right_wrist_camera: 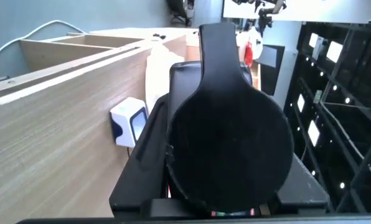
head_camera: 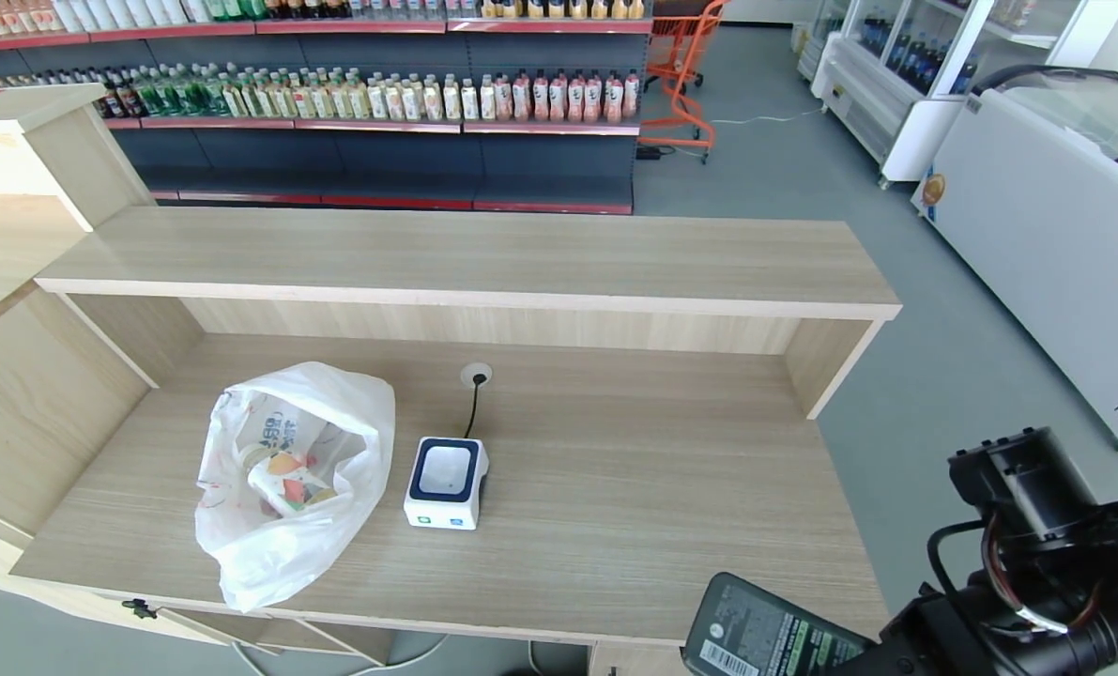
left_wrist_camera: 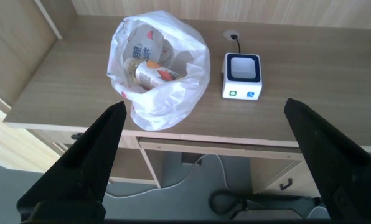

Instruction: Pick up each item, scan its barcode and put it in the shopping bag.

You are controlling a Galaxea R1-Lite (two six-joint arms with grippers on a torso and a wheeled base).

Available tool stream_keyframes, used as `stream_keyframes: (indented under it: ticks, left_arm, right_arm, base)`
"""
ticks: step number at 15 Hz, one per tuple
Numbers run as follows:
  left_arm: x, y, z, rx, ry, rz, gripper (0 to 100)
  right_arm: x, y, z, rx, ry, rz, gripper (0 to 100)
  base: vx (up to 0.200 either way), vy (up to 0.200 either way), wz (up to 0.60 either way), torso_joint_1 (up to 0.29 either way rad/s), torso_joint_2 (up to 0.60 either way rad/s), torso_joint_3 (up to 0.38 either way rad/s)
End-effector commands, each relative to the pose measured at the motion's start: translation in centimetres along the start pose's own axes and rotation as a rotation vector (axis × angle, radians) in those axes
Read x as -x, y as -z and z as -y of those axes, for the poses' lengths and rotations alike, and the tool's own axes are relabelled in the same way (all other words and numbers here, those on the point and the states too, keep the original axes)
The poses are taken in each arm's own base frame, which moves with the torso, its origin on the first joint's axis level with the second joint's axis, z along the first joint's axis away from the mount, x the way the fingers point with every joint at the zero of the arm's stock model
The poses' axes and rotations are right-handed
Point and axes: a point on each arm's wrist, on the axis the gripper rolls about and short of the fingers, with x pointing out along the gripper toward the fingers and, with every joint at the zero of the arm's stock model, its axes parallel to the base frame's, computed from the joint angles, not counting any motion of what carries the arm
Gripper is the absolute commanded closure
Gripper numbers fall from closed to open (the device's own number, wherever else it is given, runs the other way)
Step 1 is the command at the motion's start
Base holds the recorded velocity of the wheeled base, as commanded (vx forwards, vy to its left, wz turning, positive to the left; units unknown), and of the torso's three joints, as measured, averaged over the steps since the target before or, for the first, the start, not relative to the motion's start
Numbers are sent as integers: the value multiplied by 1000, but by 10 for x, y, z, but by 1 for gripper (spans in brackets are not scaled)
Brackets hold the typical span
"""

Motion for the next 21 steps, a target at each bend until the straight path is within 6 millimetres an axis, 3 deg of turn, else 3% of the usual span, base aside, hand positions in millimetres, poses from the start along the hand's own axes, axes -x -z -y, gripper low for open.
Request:
stream_keyframes:
  ticks: [1, 14, 17, 21]
  left_arm:
    - [0, 0, 0, 0, -1, 1, 0]
    - [0, 0, 0, 0, -1, 1, 0]
    - [0, 0, 0, 0, -1, 1, 0]
    - [0, 0, 0, 0, -1, 1, 0]
  right_arm:
    - [-9, 2, -4, 67, 11, 39, 100]
    - [-37, 47, 3, 147, 82, 93, 100]
    - [-41, 69, 10, 204, 93, 71, 100]
    - [-51, 75, 9, 214, 97, 87, 100]
  base:
    - [0, 0, 0, 0, 0, 0]
    - [0, 0, 0, 0, 0, 0]
    - [0, 0, 0, 0, 0, 0]
    - [0, 0, 0, 0, 0, 0]
